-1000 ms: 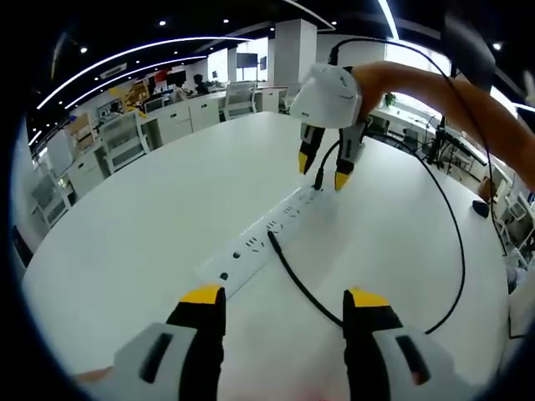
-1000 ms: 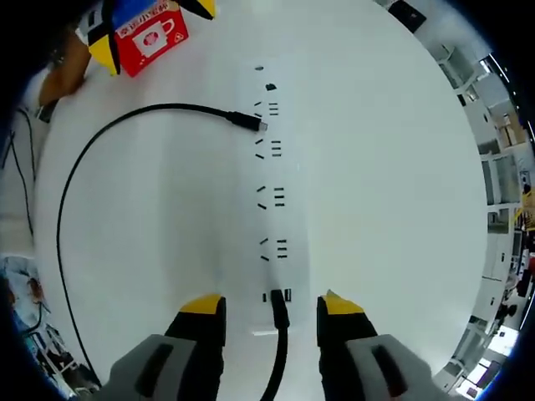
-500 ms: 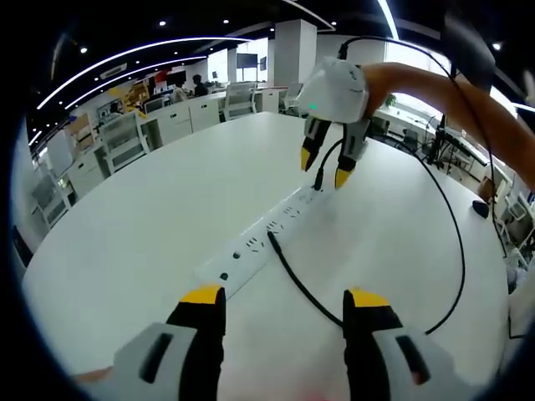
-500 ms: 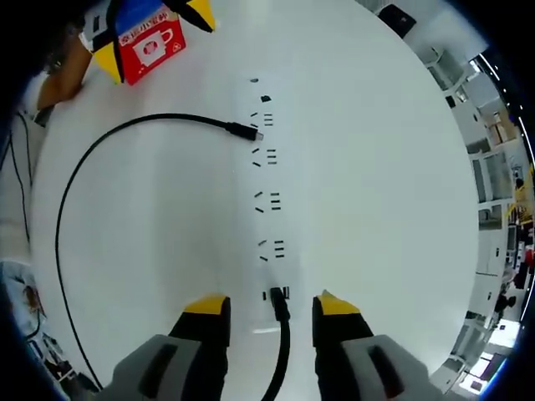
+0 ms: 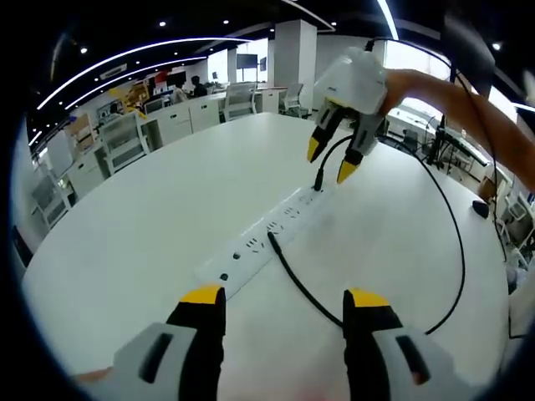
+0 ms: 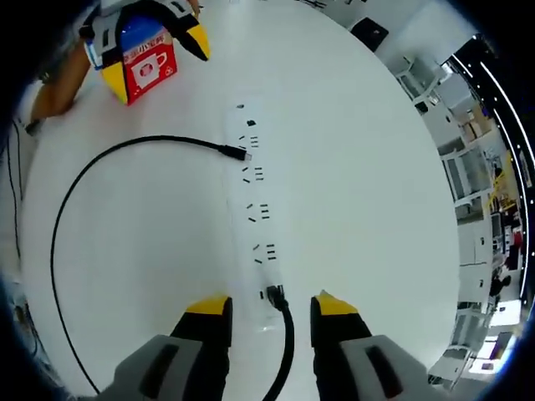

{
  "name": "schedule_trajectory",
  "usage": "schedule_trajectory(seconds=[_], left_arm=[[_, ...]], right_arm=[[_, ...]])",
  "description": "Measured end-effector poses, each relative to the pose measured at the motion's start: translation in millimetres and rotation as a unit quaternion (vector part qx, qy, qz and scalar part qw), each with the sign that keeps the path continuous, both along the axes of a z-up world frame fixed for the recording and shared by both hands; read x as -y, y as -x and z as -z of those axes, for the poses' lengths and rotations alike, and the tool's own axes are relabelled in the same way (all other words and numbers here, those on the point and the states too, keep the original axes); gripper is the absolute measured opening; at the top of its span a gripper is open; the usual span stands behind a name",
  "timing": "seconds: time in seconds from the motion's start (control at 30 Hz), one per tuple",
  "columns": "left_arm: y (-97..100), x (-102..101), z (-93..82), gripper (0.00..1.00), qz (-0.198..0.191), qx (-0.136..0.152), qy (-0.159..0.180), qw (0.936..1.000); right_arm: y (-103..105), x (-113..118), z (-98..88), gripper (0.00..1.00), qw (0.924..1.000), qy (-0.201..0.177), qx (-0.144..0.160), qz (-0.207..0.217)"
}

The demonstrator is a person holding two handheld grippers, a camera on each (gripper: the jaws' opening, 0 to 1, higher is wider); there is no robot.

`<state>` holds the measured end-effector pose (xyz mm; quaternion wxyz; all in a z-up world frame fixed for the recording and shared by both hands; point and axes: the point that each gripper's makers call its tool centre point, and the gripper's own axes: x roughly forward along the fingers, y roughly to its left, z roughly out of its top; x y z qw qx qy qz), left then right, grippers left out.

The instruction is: Find the data cable on the table. Grasp the USB connector end of the cable and insert it into the USB port on the table

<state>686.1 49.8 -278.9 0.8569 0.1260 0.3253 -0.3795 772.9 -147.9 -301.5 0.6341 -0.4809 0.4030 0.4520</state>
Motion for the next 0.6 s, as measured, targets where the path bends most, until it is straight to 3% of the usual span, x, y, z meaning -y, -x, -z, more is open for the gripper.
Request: schedule_trajectory(seconds=[0.27, 0.37, 0.6], left_arm=[[0.3, 1, -0.2, 0.57, 0.000, 0.000, 0.000, 1.0000], [0.4, 1, -0.3, 0.57, 0.000, -0.001, -0.001, 1.0000], [0.0, 1, -1.3, 0.57, 0.000, 0.000, 0.000, 1.0000]], right_arm=[[1, 5, -13.7, 0.40, 0.9974, -0.056, 0.040, 0.023], [1, 6, -24.3, 0.40, 0.9919, -0.096, 0.072, 0.043], [13, 15, -46.4, 0.38, 0.9745, -0.172, 0.116, 0.085]])
